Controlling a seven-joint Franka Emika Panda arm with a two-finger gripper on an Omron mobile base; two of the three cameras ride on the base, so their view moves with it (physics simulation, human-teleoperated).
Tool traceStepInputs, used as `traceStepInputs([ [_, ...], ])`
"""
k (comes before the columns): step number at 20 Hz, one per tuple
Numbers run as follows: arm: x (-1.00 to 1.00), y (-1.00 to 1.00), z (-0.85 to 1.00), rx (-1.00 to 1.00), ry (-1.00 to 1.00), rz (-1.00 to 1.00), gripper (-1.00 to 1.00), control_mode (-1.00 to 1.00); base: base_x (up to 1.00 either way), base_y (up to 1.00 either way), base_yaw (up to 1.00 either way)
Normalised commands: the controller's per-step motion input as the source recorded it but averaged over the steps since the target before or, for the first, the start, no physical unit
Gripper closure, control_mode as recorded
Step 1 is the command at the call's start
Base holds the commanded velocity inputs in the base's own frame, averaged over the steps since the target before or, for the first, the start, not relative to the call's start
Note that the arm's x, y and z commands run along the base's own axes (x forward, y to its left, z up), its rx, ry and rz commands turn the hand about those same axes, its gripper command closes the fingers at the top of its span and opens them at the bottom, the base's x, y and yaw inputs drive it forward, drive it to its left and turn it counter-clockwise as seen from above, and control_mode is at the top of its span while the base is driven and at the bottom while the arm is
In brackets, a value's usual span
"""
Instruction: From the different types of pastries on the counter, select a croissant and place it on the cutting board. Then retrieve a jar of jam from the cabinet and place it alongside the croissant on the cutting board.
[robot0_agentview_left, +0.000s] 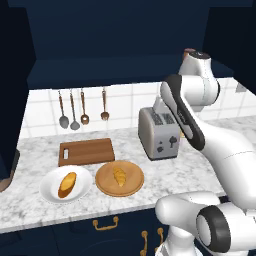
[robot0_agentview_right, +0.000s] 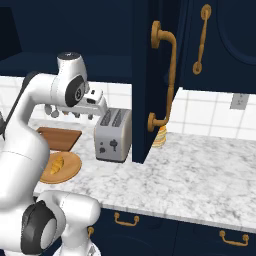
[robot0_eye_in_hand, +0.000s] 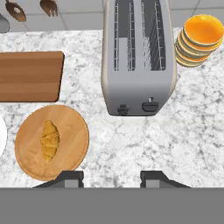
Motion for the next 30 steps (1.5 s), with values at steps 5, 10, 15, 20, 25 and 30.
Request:
traceStepInputs([
  [5,-0.05,0.14,-0.14,-0.07,0.00,0.00,-1.00,-1.00,0.00,0.00,0.00],
  [10,-0.26,0.31,-0.24,-0.11,-0.01,0.00,-1.00,-1.00,0.00,0.00,0.00],
  [15,-0.38,0.43,-0.12,-0.14,-0.10,0.00,-1.00,-1.00,0.00,0.00,0.00],
  [20,-0.30,0.28,-0.21,0.00,-0.14,-0.13,-1.00,-1.00,0.00,0.00,0.00],
  [25,-0.12,0.14,-0.19,0.05,-0.21,-0.26,-1.00,-1.00,0.00,0.00,0.00],
  [30,-0.36,0.16,-0.09,0.08,-0.13,-0.16,-1.00,-1.00,0.00,0.00,0.00],
])
